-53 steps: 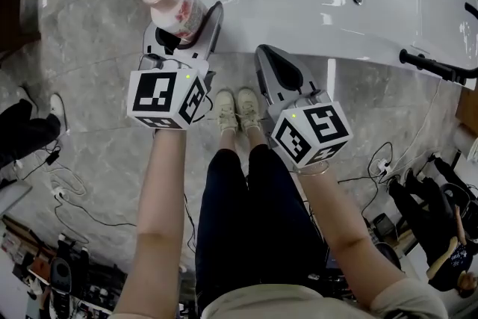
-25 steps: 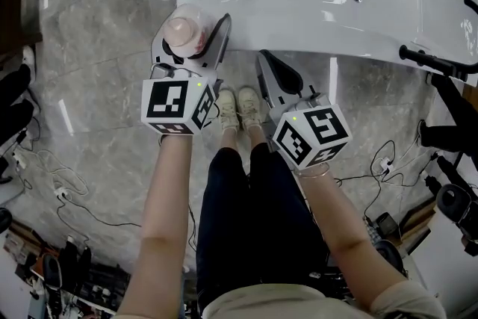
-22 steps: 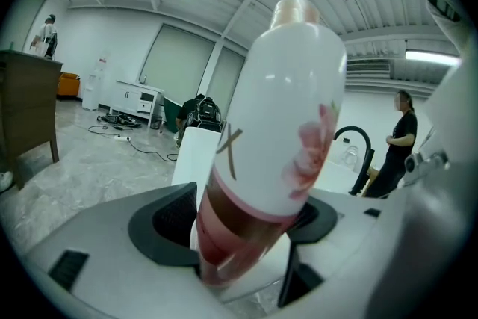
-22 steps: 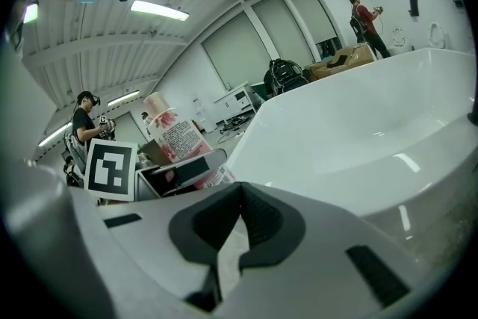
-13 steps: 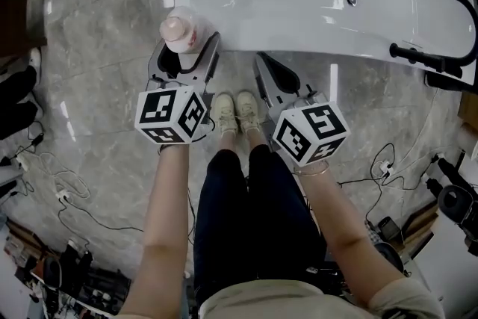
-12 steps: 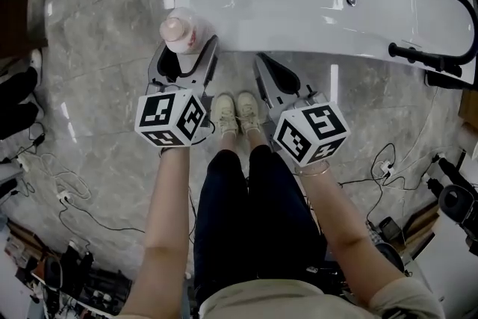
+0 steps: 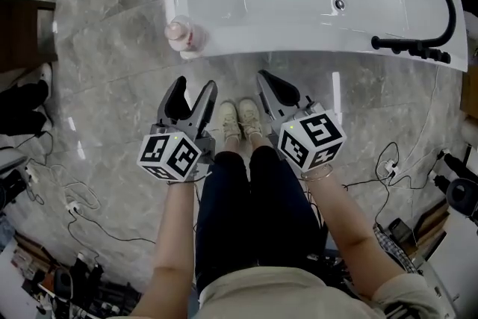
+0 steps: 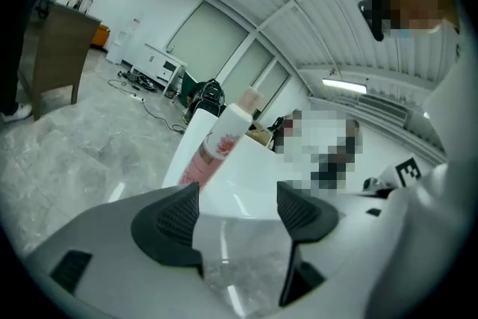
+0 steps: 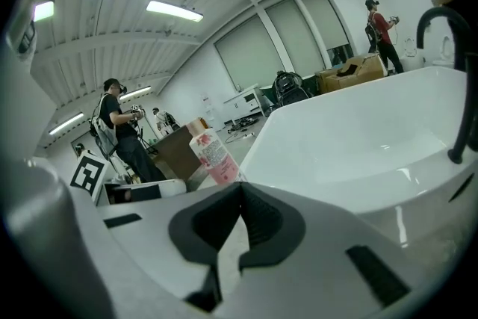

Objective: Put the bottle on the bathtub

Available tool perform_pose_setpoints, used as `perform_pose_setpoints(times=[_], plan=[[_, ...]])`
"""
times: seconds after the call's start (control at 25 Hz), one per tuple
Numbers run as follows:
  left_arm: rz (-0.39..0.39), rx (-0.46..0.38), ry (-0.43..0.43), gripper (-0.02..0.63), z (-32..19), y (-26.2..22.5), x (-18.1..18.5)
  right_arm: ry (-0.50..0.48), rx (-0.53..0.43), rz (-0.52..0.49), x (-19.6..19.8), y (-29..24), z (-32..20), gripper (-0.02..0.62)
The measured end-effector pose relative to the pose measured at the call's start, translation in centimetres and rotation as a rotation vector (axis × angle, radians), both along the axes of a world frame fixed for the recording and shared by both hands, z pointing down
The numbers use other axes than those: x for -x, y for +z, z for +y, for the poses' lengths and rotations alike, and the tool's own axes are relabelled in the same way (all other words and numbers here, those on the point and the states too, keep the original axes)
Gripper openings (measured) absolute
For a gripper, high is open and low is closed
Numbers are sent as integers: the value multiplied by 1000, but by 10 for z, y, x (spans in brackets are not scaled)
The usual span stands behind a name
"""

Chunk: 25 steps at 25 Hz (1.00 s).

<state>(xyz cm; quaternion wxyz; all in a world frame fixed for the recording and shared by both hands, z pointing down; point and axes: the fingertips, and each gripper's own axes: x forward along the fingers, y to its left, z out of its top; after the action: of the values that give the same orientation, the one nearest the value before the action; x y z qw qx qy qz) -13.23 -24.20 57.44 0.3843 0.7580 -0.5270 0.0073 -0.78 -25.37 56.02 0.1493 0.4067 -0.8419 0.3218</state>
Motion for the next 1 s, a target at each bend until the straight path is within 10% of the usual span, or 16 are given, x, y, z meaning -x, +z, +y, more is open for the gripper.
perform_pose_setpoints(times=[0.36, 0.6, 1.0], plan=[[99, -66, 74, 300, 26, -91, -26, -47, -35, -38, 1, -68, 31, -3], [-22, -80, 151, 26, 42, -133, -33, -86, -79, -8, 7, -114, 41, -3], [-40, -121, 181, 12, 49, -198, -56, -72, -97, -91, -8, -181, 35, -3]])
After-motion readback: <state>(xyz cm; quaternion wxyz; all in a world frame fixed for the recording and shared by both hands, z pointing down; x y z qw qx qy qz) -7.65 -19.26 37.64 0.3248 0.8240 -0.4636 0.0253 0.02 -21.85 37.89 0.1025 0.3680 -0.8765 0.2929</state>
